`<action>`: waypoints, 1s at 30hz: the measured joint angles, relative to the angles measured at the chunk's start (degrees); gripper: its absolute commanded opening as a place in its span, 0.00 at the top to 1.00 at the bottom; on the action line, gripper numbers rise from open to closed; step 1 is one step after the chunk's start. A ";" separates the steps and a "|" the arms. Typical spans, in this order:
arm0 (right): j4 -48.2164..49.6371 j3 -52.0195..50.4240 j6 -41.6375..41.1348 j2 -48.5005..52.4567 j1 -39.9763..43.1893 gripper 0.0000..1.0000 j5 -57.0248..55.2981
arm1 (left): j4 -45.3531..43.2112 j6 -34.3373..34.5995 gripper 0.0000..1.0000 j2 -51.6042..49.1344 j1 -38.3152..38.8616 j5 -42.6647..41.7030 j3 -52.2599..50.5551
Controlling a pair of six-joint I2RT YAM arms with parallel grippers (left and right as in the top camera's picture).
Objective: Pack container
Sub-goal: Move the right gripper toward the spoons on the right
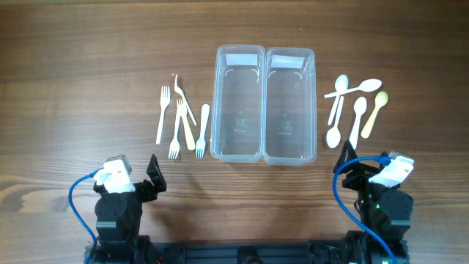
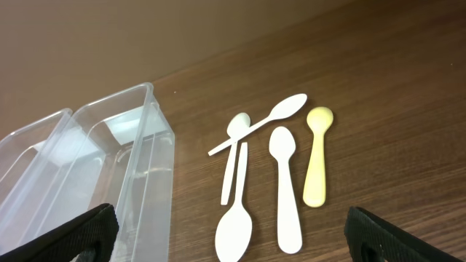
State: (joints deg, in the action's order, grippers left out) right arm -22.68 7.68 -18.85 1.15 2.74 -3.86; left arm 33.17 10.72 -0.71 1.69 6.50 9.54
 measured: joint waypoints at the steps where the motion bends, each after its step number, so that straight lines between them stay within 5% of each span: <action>1: 0.00 0.00 0.00 0.00 0.00 0.00 0.00 | 0.00 0.00 0.00 0.00 0.00 0.00 0.00; 23: 0.07 0.00 -0.42 0.00 -0.61 0.00 0.04 | 0.00 0.02 0.00 0.00 0.00 -0.61 -0.02; 30: -0.24 0.00 -13.68 0.00 -0.61 0.00 11.89 | -2.62 0.79 0.00 0.00 0.00 -15.04 -0.09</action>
State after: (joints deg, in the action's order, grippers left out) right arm -22.92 7.68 -32.53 1.15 2.13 8.03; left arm 30.55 11.51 -0.71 1.69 -8.54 9.45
